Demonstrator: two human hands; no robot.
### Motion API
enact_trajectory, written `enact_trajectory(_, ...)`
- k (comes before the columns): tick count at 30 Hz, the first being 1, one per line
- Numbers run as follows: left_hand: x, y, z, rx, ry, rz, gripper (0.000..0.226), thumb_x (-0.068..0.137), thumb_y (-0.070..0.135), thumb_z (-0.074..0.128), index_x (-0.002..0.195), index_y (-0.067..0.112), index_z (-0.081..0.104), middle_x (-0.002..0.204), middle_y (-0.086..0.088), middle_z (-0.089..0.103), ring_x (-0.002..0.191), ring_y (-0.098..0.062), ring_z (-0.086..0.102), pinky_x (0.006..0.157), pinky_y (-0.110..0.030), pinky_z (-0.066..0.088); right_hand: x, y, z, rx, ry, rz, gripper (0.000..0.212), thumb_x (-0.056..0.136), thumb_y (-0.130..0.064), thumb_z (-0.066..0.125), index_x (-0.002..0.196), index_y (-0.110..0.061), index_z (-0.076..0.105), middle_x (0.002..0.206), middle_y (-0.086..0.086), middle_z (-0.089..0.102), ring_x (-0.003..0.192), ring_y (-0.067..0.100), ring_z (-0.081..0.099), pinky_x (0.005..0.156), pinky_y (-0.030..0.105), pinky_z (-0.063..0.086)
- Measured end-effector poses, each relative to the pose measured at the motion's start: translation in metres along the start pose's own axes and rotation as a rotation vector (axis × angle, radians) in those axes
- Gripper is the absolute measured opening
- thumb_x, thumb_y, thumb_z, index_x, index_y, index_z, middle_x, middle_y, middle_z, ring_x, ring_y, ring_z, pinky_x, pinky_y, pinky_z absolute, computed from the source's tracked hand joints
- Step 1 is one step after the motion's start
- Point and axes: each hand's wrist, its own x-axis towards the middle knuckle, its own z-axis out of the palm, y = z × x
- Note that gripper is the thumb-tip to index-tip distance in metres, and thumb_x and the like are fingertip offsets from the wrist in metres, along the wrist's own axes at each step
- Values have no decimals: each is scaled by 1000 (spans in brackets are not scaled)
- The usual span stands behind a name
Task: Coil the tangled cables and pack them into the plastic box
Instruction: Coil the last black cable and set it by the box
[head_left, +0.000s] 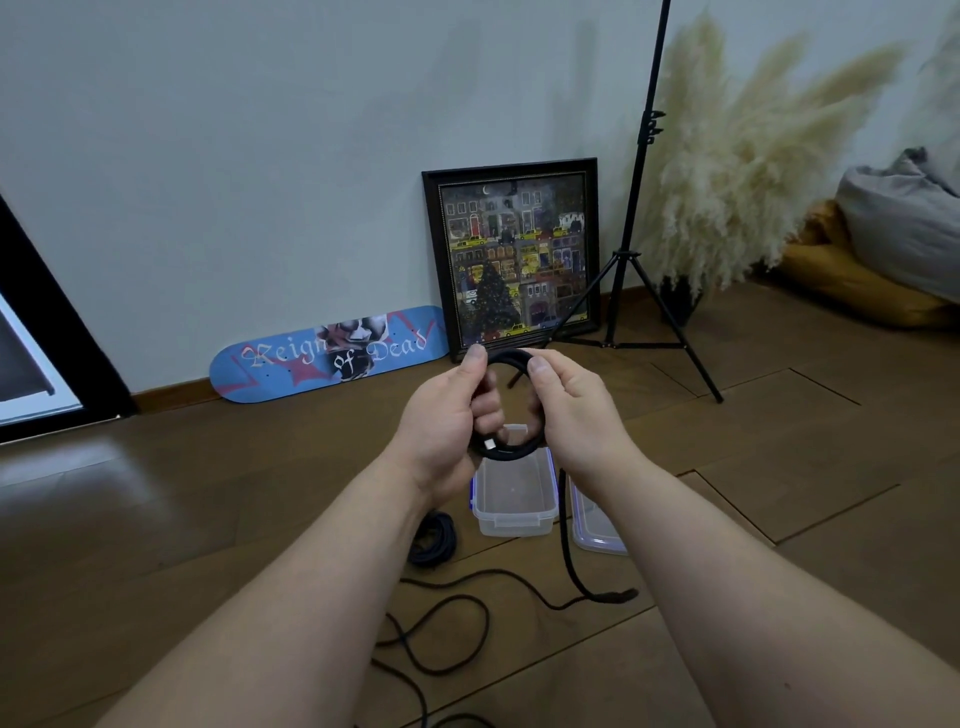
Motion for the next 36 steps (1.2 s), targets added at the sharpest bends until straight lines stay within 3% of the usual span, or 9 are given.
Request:
enact_trajectory(5,-4,3,-6,53,-115,-85,29,104,25,38,99,8,61,71,1,54,72,-12,61,64,-27,55,7,5,-5,-83,61,-38,27,104,-21,40,98,-33,63,56,-24,53,60,2,45,60,27,38)
enact_trajectory(7,-6,3,-7,72,-105,-79,29,105,23,37,100,6,59,70,-1,56,73,-14,63,66,-28,56,7,5,-5,-70,58,-25,28,104,-21,41,96,-36,63,58,-18,53,58,7,45,57,30,40)
enact_trajectory(11,-7,2,-6,29,-59,-8,26,105,21,36,93,6,54,58,3,45,53,-10,48,64,-28,48,2,5,-1,23,-44,49,29,105,-24,39,119,-26,65,92,17,64,74,30,61,69,45,56)
enact_trajectory(14,-6,3,-6,17,-37,30,27,106,20,34,88,11,52,54,7,33,47,-6,32,58,-24,42,-2,7,2,52,-124,107,33,105,-29,35,130,-32,58,107,21,66,95,39,67,72,44,58)
enact_trajectory(17,-5,7,-6,-22,-17,55,28,106,22,35,83,14,49,51,10,31,43,-4,26,55,-24,36,-3,5,2,58,-148,120,34,106,-30,34,130,-33,58,91,15,66,70,31,64,59,35,54)
enact_trajectory(22,4,20,-17,-226,208,130,31,106,25,36,77,20,45,50,11,26,42,-5,22,58,-24,31,-4,9,-11,-112,-229,188,17,102,-32,44,109,-29,60,71,7,66,50,20,52,66,42,55)
enact_trajectory(26,11,25,-45,-380,437,168,32,106,23,40,75,21,41,49,11,26,39,-5,25,57,-21,32,-5,14,-22,-500,-321,155,21,93,-22,58,114,-25,54,75,-2,64,64,18,62,65,36,55)
enact_trajectory(31,14,26,-66,-451,609,162,29,104,20,44,75,19,42,48,11,31,38,-5,28,53,-20,35,-2,30,-30,-766,-213,126,17,93,-9,55,100,-24,55,96,-7,61,89,15,60,72,28,49)
enact_trajectory(36,15,27,-70,-479,690,195,26,103,15,44,77,17,43,46,10,33,38,-5,29,54,-21,34,4,25,-29,-547,-12,49,12,98,-17,53,98,-27,57,85,-9,58,83,16,57,66,29,45)
